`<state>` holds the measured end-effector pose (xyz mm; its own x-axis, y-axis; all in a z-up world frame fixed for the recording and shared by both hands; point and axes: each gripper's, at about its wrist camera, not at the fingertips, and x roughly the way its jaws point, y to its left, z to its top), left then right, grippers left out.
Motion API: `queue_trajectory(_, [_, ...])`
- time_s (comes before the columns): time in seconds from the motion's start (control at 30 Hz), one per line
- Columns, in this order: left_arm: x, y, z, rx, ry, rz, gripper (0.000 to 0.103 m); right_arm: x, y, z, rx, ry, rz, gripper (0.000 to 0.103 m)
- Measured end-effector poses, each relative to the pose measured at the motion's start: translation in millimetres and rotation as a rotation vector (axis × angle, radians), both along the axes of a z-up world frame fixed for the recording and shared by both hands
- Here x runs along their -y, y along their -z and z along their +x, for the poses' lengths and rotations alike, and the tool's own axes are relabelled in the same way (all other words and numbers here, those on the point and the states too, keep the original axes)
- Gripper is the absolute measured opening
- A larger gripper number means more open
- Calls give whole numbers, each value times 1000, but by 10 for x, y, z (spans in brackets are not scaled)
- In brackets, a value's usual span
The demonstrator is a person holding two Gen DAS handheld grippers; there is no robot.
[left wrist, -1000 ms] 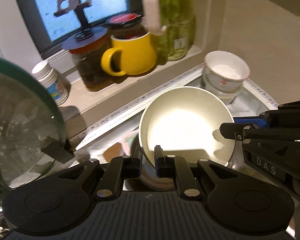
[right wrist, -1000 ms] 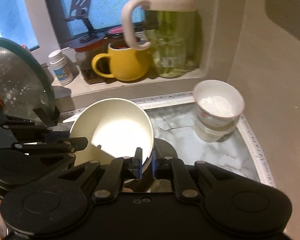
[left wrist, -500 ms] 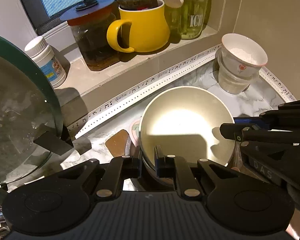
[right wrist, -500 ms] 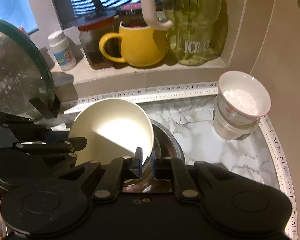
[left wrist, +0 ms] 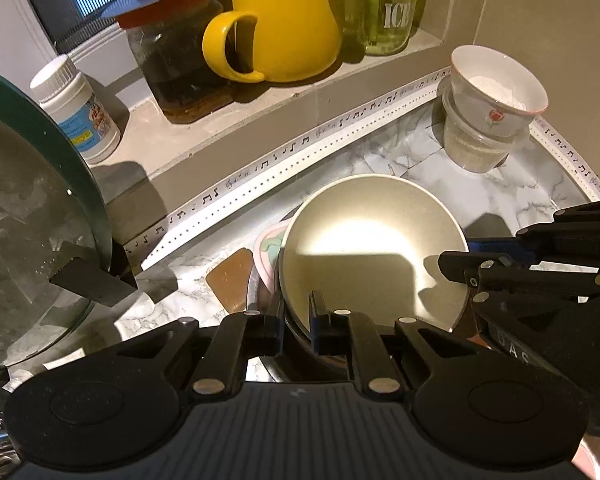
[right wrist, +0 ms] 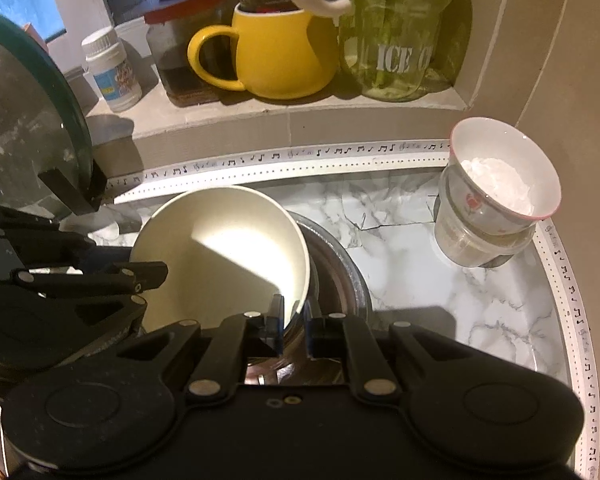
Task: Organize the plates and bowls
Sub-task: 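Lift the cream bowl with both grippers and lower it into the pink pot, then open both grippers and release the cream bowl inside the pot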
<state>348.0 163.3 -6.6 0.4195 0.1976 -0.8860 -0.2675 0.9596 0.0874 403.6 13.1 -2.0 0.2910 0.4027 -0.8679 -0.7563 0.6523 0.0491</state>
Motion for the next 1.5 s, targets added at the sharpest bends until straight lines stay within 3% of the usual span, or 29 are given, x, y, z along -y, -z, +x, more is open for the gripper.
queue_trajectory(0.3, [-29,45,-9,11,-6,-16,11,-13,85,6,-16,-1,-2,14])
queue_trajectory(0.73, [-61,-193,-223,89,3,-88,12,274,-51,86,-35,17,53,20])
queue_trajectory(1.2, [-148,-179,-558,132,-56,-145,13,585,-112,87,-30,4,80,36])
queue_trajectory(1.37, [-146,-82,-607,118,-78,-163,14,649,-66,107,-35,14,85,49])
queue_trajectory(1.43, [-151,-38,-617,115,-91,-163,22,678,-42,123,-39,20,89,52])
queue_trajectory(1.5, [-157,7,-633,117,-110,-167,49,700,-12,142,-42,30,88,55])
